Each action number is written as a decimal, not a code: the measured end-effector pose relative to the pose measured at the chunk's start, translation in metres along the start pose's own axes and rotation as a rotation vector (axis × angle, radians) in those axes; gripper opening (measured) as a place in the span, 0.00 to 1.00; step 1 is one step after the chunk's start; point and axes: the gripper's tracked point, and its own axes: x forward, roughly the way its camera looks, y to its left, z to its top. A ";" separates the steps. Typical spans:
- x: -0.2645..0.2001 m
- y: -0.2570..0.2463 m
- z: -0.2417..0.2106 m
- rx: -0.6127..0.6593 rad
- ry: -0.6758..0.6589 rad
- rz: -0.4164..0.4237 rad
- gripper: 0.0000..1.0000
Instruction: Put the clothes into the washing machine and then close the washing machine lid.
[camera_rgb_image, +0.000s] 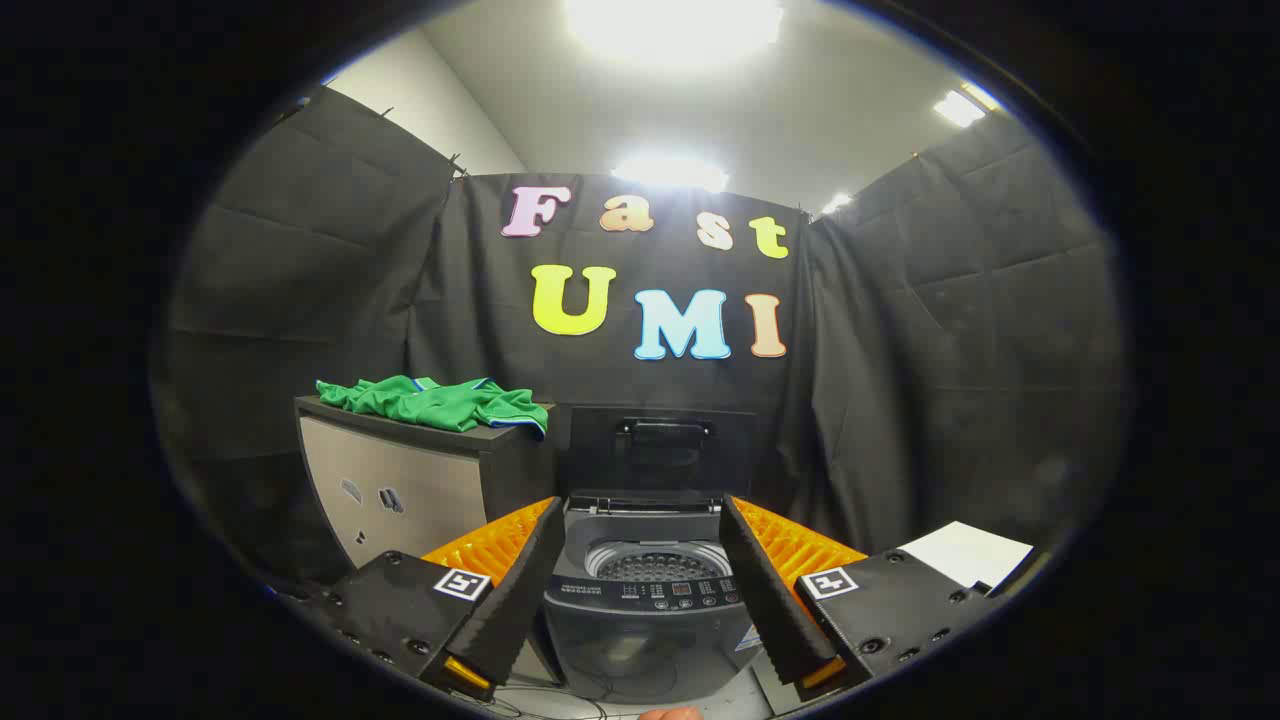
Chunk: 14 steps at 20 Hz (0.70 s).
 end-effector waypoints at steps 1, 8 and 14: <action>-0.001 0.000 0.000 -0.002 -0.001 -0.002 0.97; -0.007 0.001 0.003 -0.005 -0.003 -0.004 0.97; -0.010 -0.002 0.003 -0.002 -0.001 -0.013 0.97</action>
